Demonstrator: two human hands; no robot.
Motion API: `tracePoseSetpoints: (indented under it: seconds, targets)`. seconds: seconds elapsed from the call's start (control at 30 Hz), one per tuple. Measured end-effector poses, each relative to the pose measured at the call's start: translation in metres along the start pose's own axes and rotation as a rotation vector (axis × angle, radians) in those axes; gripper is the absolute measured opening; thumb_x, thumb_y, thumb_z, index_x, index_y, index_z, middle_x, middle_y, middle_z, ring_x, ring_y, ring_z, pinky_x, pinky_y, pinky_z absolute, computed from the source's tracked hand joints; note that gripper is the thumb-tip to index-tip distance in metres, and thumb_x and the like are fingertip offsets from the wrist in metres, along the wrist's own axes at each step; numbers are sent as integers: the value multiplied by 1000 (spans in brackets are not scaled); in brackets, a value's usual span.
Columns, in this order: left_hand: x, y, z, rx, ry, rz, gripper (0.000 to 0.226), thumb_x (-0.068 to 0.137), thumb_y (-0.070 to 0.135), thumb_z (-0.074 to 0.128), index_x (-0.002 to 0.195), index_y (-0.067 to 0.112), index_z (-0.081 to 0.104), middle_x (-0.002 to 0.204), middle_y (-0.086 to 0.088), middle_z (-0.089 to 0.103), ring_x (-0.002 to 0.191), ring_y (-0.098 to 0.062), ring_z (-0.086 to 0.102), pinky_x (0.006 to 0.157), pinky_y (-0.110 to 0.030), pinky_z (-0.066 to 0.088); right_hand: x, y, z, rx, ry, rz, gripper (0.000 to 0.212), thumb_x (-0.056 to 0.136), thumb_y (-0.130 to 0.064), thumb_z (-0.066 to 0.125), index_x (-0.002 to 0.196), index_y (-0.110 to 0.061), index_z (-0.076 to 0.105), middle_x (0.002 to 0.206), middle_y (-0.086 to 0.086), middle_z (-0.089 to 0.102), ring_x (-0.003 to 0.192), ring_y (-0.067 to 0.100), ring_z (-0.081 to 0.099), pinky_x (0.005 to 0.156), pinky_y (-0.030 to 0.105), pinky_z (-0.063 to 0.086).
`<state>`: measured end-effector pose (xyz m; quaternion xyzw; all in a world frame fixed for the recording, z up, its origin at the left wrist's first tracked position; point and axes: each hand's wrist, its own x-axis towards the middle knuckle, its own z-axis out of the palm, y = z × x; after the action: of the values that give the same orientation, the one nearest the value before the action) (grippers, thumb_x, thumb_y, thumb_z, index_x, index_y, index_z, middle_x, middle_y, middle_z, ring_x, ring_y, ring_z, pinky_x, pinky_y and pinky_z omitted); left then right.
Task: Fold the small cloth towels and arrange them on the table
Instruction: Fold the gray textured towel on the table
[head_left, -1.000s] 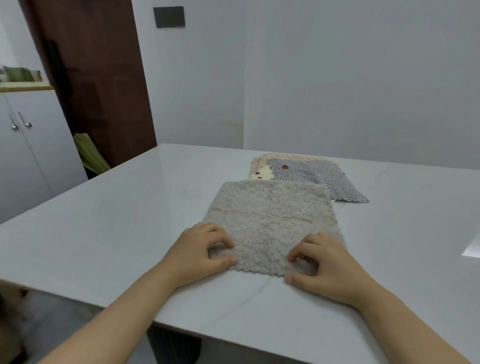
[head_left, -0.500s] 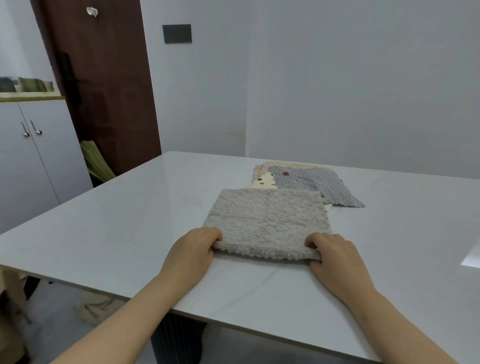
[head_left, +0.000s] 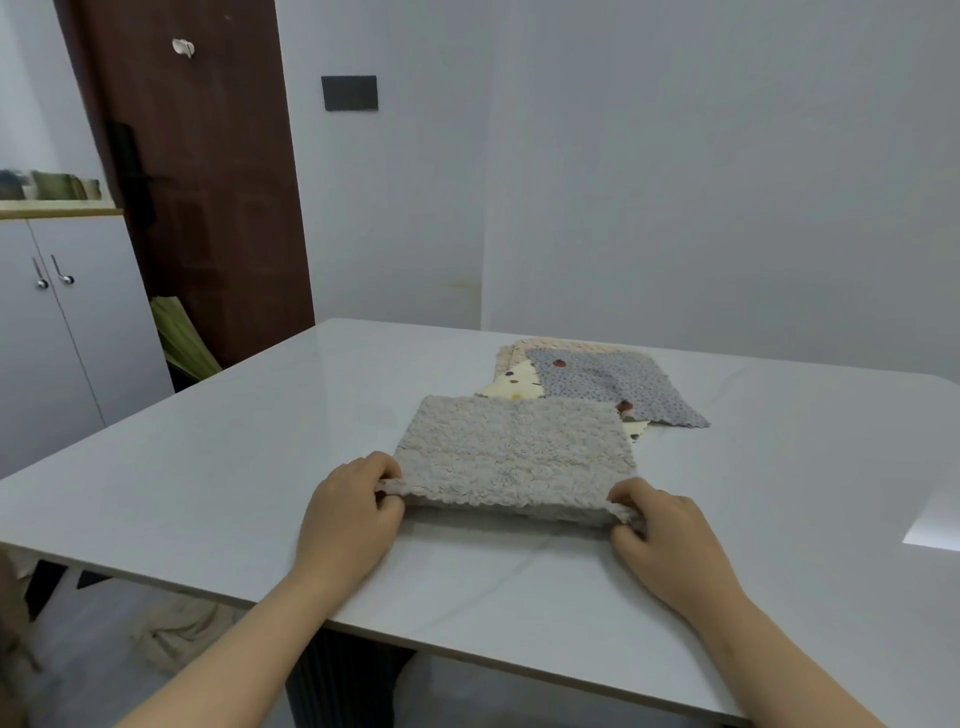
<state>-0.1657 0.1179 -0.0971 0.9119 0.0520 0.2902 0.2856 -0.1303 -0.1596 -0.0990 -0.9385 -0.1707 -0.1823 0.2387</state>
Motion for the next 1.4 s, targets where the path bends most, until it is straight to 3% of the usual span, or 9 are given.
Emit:
tracePoseSetpoints:
  seconds: [0.1, 0.17, 0.37, 0.47, 0.57, 0.77, 1.03, 1.27, 1.4]
  targets:
    - [1, -4, -7, -278, -102, -89, 19, 81, 2, 56, 79, 20, 62, 81, 12, 63, 84, -7, 53, 69, -12, 36, -1, 3, -3, 178, 39, 137, 23, 78, -3, 53, 81, -24, 47, 75, 1, 63, 74, 24, 55, 60, 28, 36]
    - [3, -8, -11, -441, -163, -137, 20, 85, 4, 56, 80, 20, 67, 86, 10, 69, 91, -2, 58, 77, -14, 40, -2, 2, -5, 258, 73, 200, 24, 78, -2, 54, 78, -25, 51, 73, -5, 62, 72, 19, 55, 59, 19, 37]
    - [-1, -13, -18, -324, -82, -84, 23, 95, 15, 44, 76, 12, 56, 66, -3, 56, 63, -15, 48, 58, -24, 32, -7, -1, -11, 451, 122, 209, 12, 86, -10, 58, 77, -7, 65, 73, 14, 66, 67, 19, 52, 58, 14, 36]
    - [0, -14, -23, -286, -110, -83, 34, 95, 21, 45, 62, 11, 42, 58, 0, 43, 57, -14, 39, 56, -26, 28, -7, 1, -13, 534, 56, 221, 17, 88, -11, 58, 74, -3, 65, 70, 15, 61, 67, 18, 49, 63, 25, 35]
    - [13, -10, -26, -289, -93, -96, 35, 94, 26, 46, 64, 10, 46, 58, 0, 43, 56, -14, 40, 55, -26, 29, 6, 1, -13, 567, 23, 245, 22, 88, -14, 59, 76, 4, 63, 65, 8, 53, 66, 18, 46, 63, 29, 33]
    - [69, -5, -9, -313, -27, -231, 30, 94, 28, 46, 81, 4, 59, 70, -8, 58, 67, -22, 50, 61, -31, 38, 60, -4, -9, 489, 172, 297, 28, 88, -19, 58, 67, -1, 55, 64, 8, 54, 64, 20, 46, 62, 32, 34]
    - [116, -28, 36, -203, -116, -331, 28, 91, 24, 49, 67, 9, 49, 64, -6, 51, 60, -20, 44, 55, -29, 32, 116, 10, 22, 352, 158, 375, 39, 89, -20, 56, 60, -12, 31, 61, 9, 38, 55, 18, 34, 52, 31, 24]
    - [120, -42, 53, -210, -94, -316, 18, 88, 23, 53, 71, 21, 59, 74, 4, 62, 74, -16, 54, 64, -29, 39, 124, 22, 44, 247, 163, 397, 23, 87, -17, 55, 73, 2, 54, 69, 11, 56, 62, 19, 46, 55, 28, 33]
    - [122, -43, 59, 70, -172, -209, 8, 86, 26, 53, 81, 29, 59, 88, 7, 64, 95, -19, 53, 76, -30, 40, 127, 25, 49, 170, 115, 338, 17, 86, -16, 53, 74, -6, 61, 80, 9, 64, 78, 24, 54, 62, 31, 36]
